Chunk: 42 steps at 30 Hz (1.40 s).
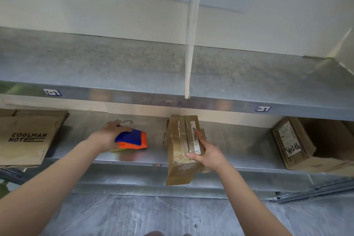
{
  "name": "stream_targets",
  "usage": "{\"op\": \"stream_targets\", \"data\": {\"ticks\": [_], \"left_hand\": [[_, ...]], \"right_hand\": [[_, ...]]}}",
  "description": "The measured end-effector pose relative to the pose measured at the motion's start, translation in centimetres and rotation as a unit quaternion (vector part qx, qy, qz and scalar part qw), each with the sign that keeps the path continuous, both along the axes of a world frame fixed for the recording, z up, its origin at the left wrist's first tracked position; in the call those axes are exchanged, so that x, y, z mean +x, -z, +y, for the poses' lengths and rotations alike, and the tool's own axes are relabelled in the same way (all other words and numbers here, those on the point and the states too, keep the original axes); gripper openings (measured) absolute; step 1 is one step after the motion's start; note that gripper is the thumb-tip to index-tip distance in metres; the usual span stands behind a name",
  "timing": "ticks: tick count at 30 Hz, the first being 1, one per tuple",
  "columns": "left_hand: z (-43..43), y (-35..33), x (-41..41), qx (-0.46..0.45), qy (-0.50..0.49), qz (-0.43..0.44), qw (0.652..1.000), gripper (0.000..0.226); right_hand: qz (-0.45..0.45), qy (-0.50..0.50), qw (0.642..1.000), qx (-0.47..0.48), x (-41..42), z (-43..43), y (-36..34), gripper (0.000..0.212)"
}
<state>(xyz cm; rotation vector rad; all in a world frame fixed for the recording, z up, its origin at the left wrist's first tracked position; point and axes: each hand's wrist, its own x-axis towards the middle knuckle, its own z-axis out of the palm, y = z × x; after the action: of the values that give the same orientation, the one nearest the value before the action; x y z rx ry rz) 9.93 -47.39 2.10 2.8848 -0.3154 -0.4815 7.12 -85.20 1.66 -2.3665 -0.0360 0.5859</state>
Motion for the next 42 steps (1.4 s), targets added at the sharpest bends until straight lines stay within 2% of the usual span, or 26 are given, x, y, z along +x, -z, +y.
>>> {"op": "stream_targets", "data": {"ticks": [3, 7, 9, 12, 14, 16, 18, 21, 23, 27, 30, 33, 36, 39, 42], "left_hand": [[2.1, 1.0, -0.7, -0.021, -0.007, -0.005, 1.0, 0.062], [0.6, 3.2, -1.8, -0.096, 0.006, -0.026, 0.995, 0.067], [0.0, 3.7, -1.8, -0.101, -0.001, -0.028, 0.994, 0.071], [-0.5, 3.0, -1.7, -0.009, 0.021, -0.012, 1.0, 0.077], [-1.3, 1.8, -1.9, 0.038, 0.048, -0.053, 0.997, 0.085], [-3.2, 0.0, -2.6, -0.01, 0.046, -0.105, 0.993, 0.096], [-6.5, -1.5, -3.4, -0.103, 0.026, -0.123, 0.987, 0.098], [-12.5, -2.4, -4.6, -0.186, -0.009, -0.099, 0.977, 0.074], [-15.0, -1.6, -5.1, -0.204, -0.033, -0.057, 0.977, 0.066], [-16.1, -0.5, -5.4, -0.244, -0.048, -0.009, 0.969, 0.074], [-16.3, -0.1, -5.3, -0.306, -0.071, 0.007, 0.949, 0.079], [-16.8, 0.1, -5.2, -0.354, -0.121, 0.042, 0.926, 0.086], [-17.4, 0.2, -5.4, -0.395, -0.14, 0.081, 0.904, 0.079], [-17.8, 0.8, -5.5, -0.372, -0.13, 0.074, 0.916, 0.078], [-17.8, 0.5, -5.1, -0.329, -0.108, 0.054, 0.937, 0.061]], "right_hand": [[-0.005, -0.002, 1.0, -0.001, 0.0, 0.4, -0.4, 0.12], [-0.028, -0.015, 0.999, -0.038, -0.1, 1.1, -0.7, 0.103], [-0.054, -0.02, 0.996, -0.068, -0.3, 1.5, -0.6, 0.1], [-0.094, -0.017, 0.989, -0.109, -0.9, 2.1, -0.8, 0.097], [-0.133, -0.017, 0.983, -0.125, -1.3, 2.5, -1.1, 0.093], [-0.168, -0.021, 0.977, -0.133, -1.7, 2.8, -1.3, 0.085], [-0.189, -0.015, 0.974, -0.122, -2.2, 2.8, -1.4, 0.077], [-0.207, -0.004, 0.973, -0.101, -2.4, 2.4, -1.3, 0.069], [-0.188, -0.012, 0.979, -0.081, -2.2, 2.0, -0.9, 0.062], [-0.139, -0.02, 0.99, -0.026, -2.0, 1.9, -0.1, 0.059], [-0.108, 0.031, 0.993, 0.034, -1.7, 2.0, -0.2, 0.062], [-0.071, 0.062, 0.994, 0.062, -1.3, 1.9, -0.1, 0.075], [-0.034, 0.075, 0.99, 0.111, -1.1, 1.9, 0.0, 0.072], [-0.004, 0.106, 0.983, 0.149, -0.8, 2.1, 0.0, 0.058], [-0.033, 0.108, 0.986, 0.121, -1.0, 2.9, 0.6, 0.061]]}}
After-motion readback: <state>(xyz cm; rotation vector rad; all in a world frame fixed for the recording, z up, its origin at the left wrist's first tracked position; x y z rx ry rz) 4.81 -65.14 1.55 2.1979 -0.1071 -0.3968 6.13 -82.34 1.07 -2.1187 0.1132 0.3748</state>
